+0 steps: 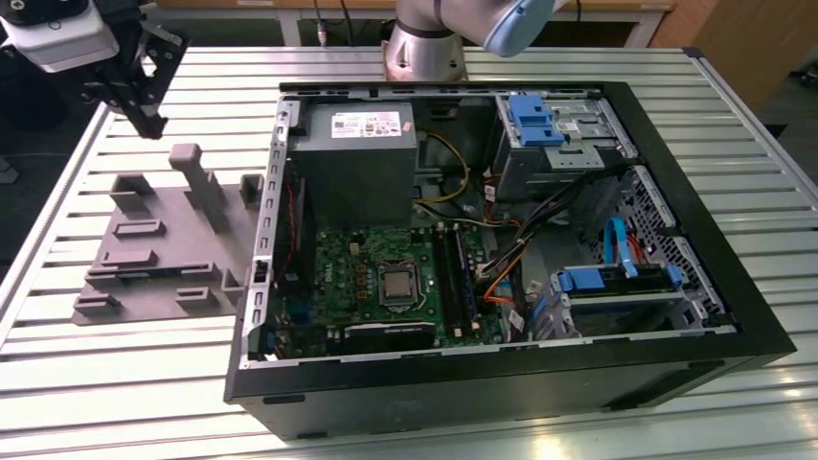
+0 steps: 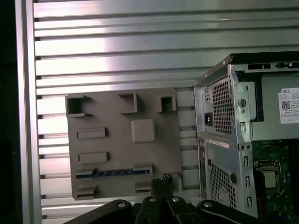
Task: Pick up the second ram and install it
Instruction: 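Reach for the second ram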
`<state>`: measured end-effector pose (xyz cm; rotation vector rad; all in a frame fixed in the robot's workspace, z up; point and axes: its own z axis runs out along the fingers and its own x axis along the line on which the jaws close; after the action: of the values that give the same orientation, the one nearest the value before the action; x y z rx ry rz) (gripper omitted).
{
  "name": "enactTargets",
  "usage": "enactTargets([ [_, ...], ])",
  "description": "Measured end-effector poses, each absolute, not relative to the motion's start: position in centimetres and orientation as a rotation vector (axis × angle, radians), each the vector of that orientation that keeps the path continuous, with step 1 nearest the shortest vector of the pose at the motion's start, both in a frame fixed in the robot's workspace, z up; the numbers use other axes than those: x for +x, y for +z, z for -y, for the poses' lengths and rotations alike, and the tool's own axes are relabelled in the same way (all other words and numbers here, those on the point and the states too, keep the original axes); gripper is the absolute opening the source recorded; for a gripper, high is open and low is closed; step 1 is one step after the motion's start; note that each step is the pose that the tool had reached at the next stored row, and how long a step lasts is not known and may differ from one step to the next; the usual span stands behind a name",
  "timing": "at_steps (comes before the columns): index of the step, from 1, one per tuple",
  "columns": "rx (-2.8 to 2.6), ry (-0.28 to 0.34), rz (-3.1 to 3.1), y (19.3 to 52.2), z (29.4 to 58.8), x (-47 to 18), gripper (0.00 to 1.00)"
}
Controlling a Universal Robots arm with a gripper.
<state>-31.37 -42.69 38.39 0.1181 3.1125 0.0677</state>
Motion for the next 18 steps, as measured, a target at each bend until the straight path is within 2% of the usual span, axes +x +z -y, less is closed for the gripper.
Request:
enactTargets([
  [18,0.118,0.068,-3.112,37.8,44.1,-32.2,0.11],
])
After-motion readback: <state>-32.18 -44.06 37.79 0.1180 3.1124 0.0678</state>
